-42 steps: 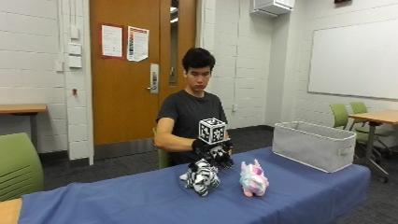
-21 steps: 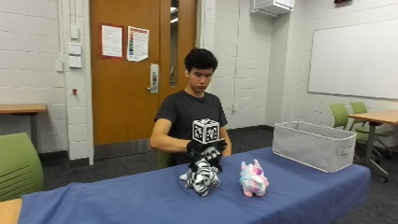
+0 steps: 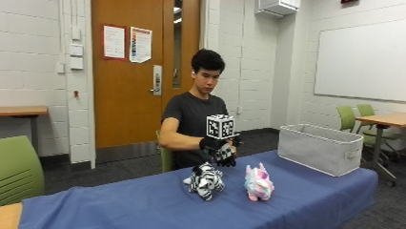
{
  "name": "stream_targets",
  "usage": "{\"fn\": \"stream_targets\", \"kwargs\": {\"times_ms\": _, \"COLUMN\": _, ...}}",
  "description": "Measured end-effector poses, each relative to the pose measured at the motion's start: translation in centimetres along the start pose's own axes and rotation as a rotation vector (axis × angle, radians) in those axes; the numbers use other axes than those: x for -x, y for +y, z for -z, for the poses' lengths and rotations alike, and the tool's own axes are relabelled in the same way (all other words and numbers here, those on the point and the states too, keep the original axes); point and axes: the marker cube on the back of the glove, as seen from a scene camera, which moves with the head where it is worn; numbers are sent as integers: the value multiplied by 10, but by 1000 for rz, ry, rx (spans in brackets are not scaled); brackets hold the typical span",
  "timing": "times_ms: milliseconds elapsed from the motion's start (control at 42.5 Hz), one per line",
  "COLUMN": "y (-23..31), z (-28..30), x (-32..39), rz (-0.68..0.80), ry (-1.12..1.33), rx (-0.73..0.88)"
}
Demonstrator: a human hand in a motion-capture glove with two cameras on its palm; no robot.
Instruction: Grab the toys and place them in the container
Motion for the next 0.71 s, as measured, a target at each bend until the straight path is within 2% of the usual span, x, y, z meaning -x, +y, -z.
{"fn": "stream_targets", "kwargs": {"times_ms": 212, "y": -43, "z": 37, "x": 38, "rz": 84, "ry": -2, "rx": -40}}
{"fn": "stream_targets", "kwargs": {"times_ms": 471, "y": -101, "z": 129, "x": 109, "rz": 135, "ry": 14, "rx": -167}}
{"fn": "stream_targets", "kwargs": {"times_ms": 589, "y": -104, "z": 170, "x": 157, "rz": 354, "ry": 25, "rx": -227}}
{"fn": "stream_targets", "kwargs": {"times_ms": 706, "y": -130, "z": 210, "x": 213, "rz": 226, "ry": 45, "rx": -280}}
